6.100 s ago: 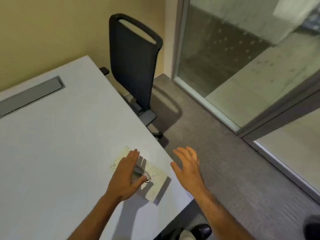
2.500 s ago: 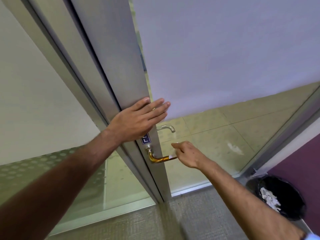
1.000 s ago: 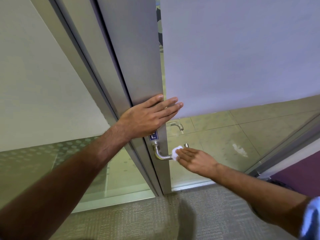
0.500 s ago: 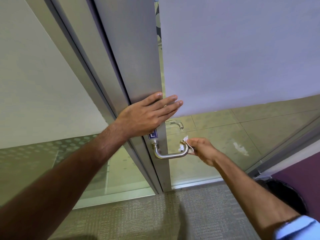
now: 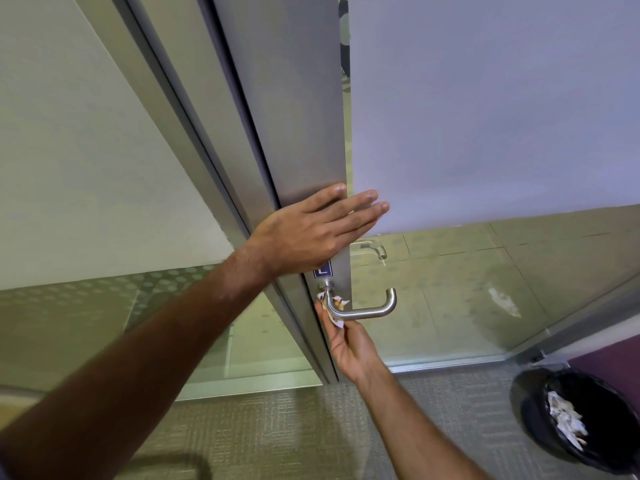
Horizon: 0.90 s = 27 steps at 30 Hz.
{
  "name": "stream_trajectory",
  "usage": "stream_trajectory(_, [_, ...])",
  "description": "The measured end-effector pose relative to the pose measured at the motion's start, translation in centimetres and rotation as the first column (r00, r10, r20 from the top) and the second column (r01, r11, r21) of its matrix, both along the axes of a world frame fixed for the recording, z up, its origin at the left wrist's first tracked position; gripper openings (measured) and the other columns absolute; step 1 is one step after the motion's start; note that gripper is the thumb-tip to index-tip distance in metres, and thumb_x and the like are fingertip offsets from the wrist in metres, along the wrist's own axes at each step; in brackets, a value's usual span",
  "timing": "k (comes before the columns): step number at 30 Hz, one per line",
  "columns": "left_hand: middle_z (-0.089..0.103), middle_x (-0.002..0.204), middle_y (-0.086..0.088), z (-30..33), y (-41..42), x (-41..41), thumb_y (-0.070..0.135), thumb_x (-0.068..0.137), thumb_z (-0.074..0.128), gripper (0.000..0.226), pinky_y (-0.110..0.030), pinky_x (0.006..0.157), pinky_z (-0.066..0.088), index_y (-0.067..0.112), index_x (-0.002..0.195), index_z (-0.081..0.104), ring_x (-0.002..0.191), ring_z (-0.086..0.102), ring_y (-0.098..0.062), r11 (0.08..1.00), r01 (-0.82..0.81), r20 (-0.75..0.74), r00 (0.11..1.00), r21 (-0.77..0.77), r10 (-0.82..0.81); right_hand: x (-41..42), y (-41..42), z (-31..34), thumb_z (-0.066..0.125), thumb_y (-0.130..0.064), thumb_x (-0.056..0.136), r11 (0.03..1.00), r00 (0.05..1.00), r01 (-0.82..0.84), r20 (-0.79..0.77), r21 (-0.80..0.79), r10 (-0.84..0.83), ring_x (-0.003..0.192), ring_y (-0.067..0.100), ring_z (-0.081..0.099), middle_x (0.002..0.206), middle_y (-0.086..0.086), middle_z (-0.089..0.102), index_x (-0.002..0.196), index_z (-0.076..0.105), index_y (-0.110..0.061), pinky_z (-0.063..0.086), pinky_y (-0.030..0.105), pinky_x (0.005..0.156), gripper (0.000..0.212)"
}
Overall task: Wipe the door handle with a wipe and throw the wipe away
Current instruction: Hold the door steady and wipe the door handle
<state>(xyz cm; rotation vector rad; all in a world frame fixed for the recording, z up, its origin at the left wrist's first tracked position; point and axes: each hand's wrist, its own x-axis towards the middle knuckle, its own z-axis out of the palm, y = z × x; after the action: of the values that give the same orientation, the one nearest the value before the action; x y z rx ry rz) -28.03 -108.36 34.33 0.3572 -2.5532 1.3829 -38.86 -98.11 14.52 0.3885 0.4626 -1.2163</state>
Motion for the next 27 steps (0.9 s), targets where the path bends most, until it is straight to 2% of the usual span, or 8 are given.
stream_trajectory(4, [0.032,0.169,-0.004,0.1,0.0,0.0,0.01,0.109,0.043,0.052,-0.043,0.126,0.021,0.008,0.161,0.039,0.156,0.031,-0.023,1.0,-0.003,0.004,1.0,0.002,0.003,1.7,-0.5,1.5,0.062,0.005,0.082,0.991,0.986,0.125,0.104,0.05,-0.129,0.12,0.037,0.061,0.127,0.025,0.064,0.129,0.057,0.01,0.062,0.039,0.078,0.048])
stream_trajectory(6, [0.033,0.169,-0.004,0.1,0.1,0.0,0.01,0.11,0.043,0.052,-0.043,0.126,0.021,0.008,0.161,0.039,0.156,0.031,-0.023,1.0,0.0,-0.005,1.0,0.009,0.0,1.9,-0.1,1.5,0.061,0.008,0.079,0.987,0.975,0.148,0.158,0.059,-0.156,0.105,0.039,0.069,0.116,0.03,0.067,0.125,0.057,0.014,0.064,0.039,0.072,0.047])
stream_trajectory(10, [0.033,0.169,-0.004,0.3,0.2,-0.1,0.01,0.109,0.043,0.053,-0.043,0.126,0.024,0.007,0.161,0.038,0.155,0.032,-0.023,1.0,-0.01,0.004,1.0,0.015,0.01,1.6,1.0,0.6,0.051,0.0,0.097,0.986,0.971,0.106,0.2,0.132,-0.132,0.071,0.036,0.076,0.091,0.035,0.07,0.121,0.055,0.02,0.064,0.035,0.064,0.031])
stream_trajectory(16, [0.032,0.169,-0.005,0.4,0.3,0.0,0.011,0.109,0.043,0.053,-0.044,0.126,0.024,0.007,0.162,0.038,0.156,0.031,-0.023,1.0,-0.018,0.024,1.0,-0.003,0.018,-5.0,4.9,-0.3,0.063,-0.003,0.085,0.976,0.979,0.192,0.046,0.104,-0.197,0.067,0.023,0.076,0.089,0.031,0.071,0.123,0.057,0.009,0.063,0.025,0.056,0.04])
stream_trajectory(18, [0.031,0.17,-0.006,0.3,0.3,0.0,0.011,0.11,0.041,0.052,-0.044,0.126,0.024,0.007,0.162,0.036,0.156,0.03,-0.024,1.0,-0.019,0.026,0.999,-0.003,0.019,-8.9,5.2,0.5,0.062,-0.006,0.088,0.986,0.964,0.166,-0.213,0.017,-0.159,0.073,0.021,0.076,0.095,0.026,0.074,0.122,0.058,0.007,0.062,0.025,0.06,0.037])
stream_trajectory(20, [0.03,0.17,-0.006,0.3,0.2,0.1,0.011,0.111,0.039,0.052,-0.045,0.126,0.023,0.006,0.162,0.035,0.156,0.03,-0.024,1.0,-0.02,0.022,1.0,0.001,0.02,-12.1,5.0,2.0,0.063,-0.01,0.087,0.993,0.826,0.004,-0.559,-0.114,-0.068,0.078,0.019,0.075,0.098,0.017,0.076,0.116,0.063,0.0,0.06,0.027,0.061,0.031])
stream_trajectory(23, [0.03,0.17,-0.007,0.2,0.2,0.0,0.011,0.11,0.038,0.053,-0.045,0.126,0.022,0.006,0.163,0.034,0.156,0.029,-0.025,0.999,-0.032,0.024,0.999,-0.005,0.032,-14.9,3.7,4.6,0.068,-0.006,0.086,0.886,0.616,-0.388,-0.786,-0.254,0.044,0.078,0.021,0.07,0.096,0.014,0.074,0.105,0.068,-0.007,0.055,0.027,0.065,0.019])
stream_trajectory(27, [0.027,0.171,-0.007,0.3,0.3,0.0,0.014,0.11,0.042,0.055,-0.046,0.127,0.022,0.006,0.164,0.032,0.157,0.027,-0.024,0.999,-0.042,0.031,0.999,-0.004,0.043,-15.0,0.5,5.8,0.066,0.0,0.09,0.76,0.044,-0.647,-0.998,-0.06,-0.042,0.064,0.021,0.063,0.081,0.007,0.071,0.082,0.074,-0.013,0.053,0.028,0.058,0.018])
